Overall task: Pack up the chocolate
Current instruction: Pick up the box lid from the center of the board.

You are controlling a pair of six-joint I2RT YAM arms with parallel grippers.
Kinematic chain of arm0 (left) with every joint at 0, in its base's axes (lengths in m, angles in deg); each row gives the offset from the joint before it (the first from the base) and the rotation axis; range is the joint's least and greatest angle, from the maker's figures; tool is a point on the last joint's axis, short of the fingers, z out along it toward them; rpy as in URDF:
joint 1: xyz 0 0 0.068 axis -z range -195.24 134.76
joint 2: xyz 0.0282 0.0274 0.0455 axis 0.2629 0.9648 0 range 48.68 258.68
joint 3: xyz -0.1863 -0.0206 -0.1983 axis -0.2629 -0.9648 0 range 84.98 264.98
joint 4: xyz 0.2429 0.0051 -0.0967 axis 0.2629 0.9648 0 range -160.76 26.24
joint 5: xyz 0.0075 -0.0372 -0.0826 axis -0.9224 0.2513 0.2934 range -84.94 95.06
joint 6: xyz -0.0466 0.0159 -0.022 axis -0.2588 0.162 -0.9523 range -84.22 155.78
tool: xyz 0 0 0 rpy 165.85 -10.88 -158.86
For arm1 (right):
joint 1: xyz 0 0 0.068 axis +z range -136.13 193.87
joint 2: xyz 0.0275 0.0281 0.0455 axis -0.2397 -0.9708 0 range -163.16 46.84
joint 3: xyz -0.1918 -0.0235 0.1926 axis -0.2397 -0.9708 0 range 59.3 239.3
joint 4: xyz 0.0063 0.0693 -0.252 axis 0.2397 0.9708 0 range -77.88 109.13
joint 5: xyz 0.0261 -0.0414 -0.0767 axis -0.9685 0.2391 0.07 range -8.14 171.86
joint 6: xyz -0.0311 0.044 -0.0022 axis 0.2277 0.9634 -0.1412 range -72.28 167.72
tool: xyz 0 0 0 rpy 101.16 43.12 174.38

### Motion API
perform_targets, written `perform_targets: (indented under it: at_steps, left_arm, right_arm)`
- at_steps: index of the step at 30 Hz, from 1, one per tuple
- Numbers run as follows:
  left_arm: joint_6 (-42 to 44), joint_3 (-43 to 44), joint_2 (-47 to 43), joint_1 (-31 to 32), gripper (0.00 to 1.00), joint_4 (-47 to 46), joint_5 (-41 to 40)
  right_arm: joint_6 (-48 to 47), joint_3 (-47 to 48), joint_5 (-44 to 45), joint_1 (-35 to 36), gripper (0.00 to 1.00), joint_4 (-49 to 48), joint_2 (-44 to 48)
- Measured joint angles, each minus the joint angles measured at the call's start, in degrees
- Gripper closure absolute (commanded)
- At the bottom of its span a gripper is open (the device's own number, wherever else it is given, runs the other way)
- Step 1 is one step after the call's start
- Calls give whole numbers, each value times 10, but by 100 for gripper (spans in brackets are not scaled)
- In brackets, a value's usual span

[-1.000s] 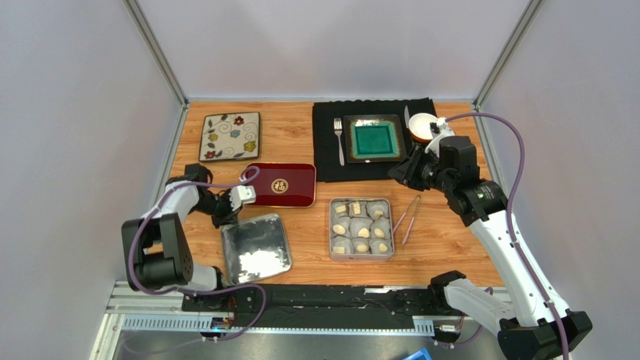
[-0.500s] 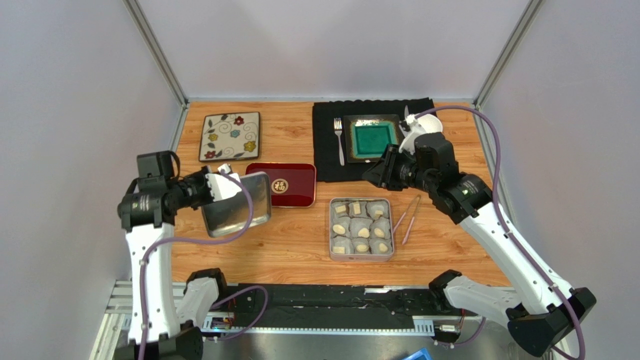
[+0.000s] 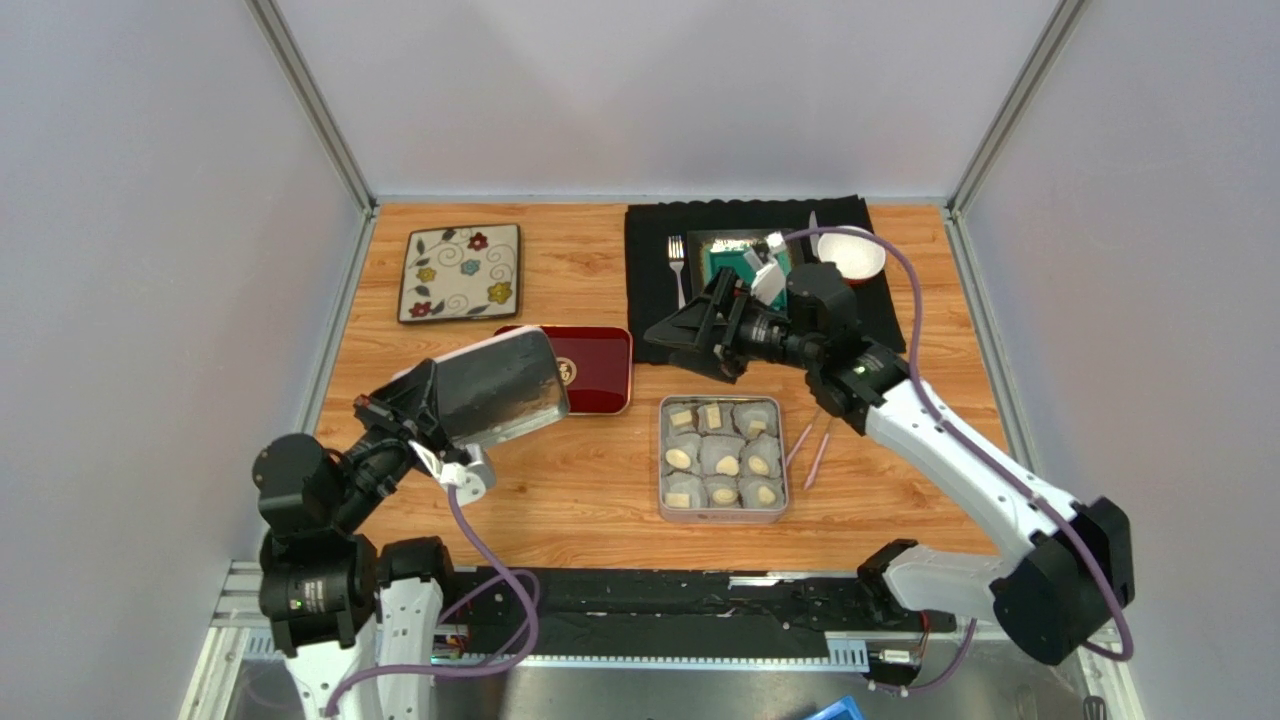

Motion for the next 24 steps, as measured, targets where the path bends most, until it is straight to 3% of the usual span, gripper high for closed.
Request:
perform_targets:
  at_steps: [5,13,24]
  left_arm:
    - [21,-154,-85,0,100,-179,6]
    - [82,-224,-104,0,100,-384,43]
    - [140,-247,-117,0,100,-459,85]
  right_arm:
    - [185,-56,-59,12,18,-182,-85]
    - [315,-49,-85,78,18,-307,-131]
    - [446,10,-72,78,25,-447,-265]
